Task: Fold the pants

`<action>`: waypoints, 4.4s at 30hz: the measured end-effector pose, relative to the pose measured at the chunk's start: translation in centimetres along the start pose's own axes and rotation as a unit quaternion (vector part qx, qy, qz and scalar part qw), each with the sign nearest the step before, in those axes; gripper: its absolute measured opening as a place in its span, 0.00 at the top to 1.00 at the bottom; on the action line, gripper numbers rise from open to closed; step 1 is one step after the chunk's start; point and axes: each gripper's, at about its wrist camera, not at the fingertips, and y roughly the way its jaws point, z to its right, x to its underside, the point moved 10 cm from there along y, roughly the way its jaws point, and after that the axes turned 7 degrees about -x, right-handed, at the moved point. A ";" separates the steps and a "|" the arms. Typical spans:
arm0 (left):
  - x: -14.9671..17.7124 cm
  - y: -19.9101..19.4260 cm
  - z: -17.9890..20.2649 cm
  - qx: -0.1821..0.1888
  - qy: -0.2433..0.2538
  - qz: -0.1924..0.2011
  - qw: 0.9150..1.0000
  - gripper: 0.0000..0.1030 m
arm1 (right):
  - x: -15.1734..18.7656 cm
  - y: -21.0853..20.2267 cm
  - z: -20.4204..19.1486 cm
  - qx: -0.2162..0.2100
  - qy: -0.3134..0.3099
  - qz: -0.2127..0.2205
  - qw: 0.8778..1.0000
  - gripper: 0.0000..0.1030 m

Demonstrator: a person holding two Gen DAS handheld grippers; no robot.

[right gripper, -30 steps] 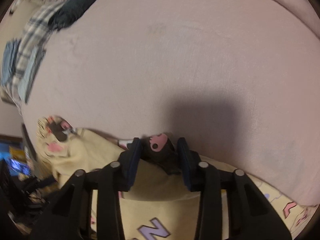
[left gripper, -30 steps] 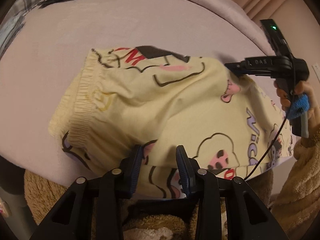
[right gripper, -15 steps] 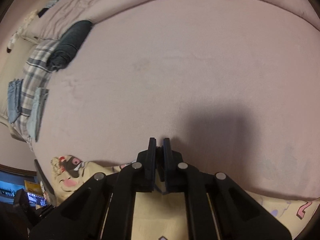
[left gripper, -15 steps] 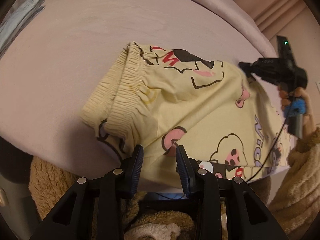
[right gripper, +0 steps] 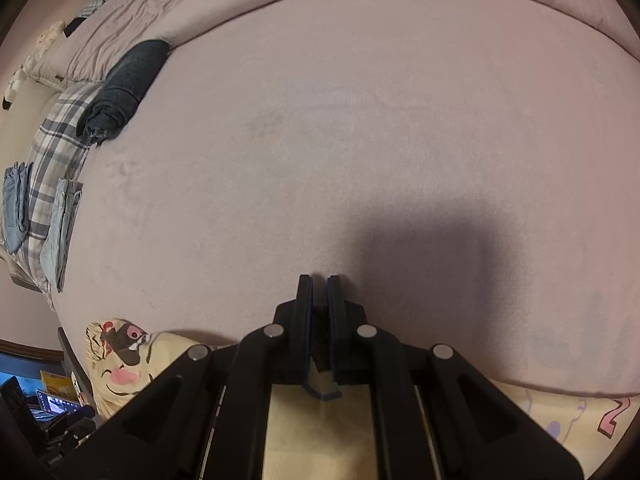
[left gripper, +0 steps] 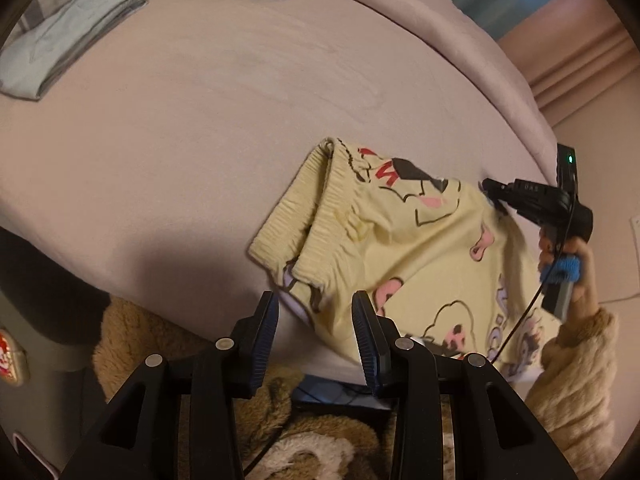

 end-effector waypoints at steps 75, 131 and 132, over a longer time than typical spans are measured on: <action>-3.5 4.1 2.8 -0.028 0.142 0.014 0.989 0.58 | 2.5 0.1 -1.0 0.025 -0.060 -0.024 0.998 0.56; -3.2 4.6 -0.5 -0.086 0.115 0.014 0.989 0.70 | 1.7 0.6 -1.5 -0.008 -0.034 -0.037 0.999 0.51; -3.2 4.6 -0.5 -0.087 0.117 0.014 0.989 0.70 | 1.8 0.8 -1.8 -0.018 -0.039 -0.037 0.998 0.73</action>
